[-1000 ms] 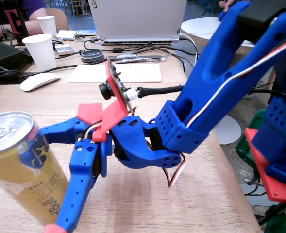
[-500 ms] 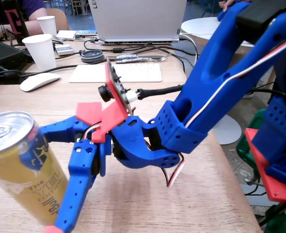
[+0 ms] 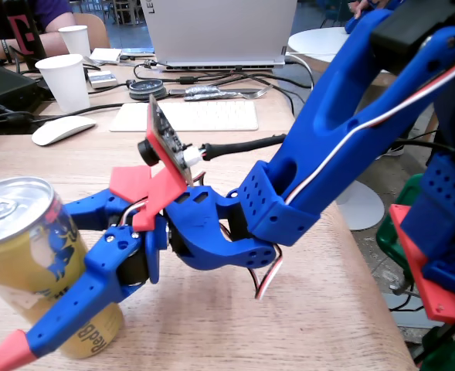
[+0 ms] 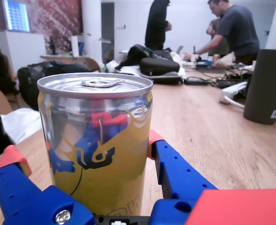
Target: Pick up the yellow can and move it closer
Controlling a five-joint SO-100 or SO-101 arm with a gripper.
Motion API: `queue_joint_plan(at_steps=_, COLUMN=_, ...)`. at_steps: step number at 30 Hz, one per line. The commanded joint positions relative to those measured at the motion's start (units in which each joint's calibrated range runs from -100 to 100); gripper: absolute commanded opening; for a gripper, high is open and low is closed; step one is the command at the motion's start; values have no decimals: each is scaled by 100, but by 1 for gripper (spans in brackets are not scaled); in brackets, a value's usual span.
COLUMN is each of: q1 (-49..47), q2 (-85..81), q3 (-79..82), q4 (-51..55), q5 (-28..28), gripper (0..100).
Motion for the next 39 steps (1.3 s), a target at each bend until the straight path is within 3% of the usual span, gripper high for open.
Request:
queue_joint_plan(at_steps=1, q1=20, q2=-62, q3=-239, q4=17, q5=20, gripper=44)
queue_joint_plan(at_steps=13, q1=20, q2=-62, q3=-144, q4=-49, q5=15, gripper=21)
queue_joint_plan(at_steps=25, q1=-14, q2=-799, q3=16, q4=49, q5=0, gripper=21)
queue_joint_plan(at_steps=33, q1=-14, q2=-3149, q3=2876, q4=49, q5=0, gripper=21)
queue_joint_plan(at_steps=39, q1=-14, q2=-3784, q3=3037, q4=49, q5=-5, gripper=21)
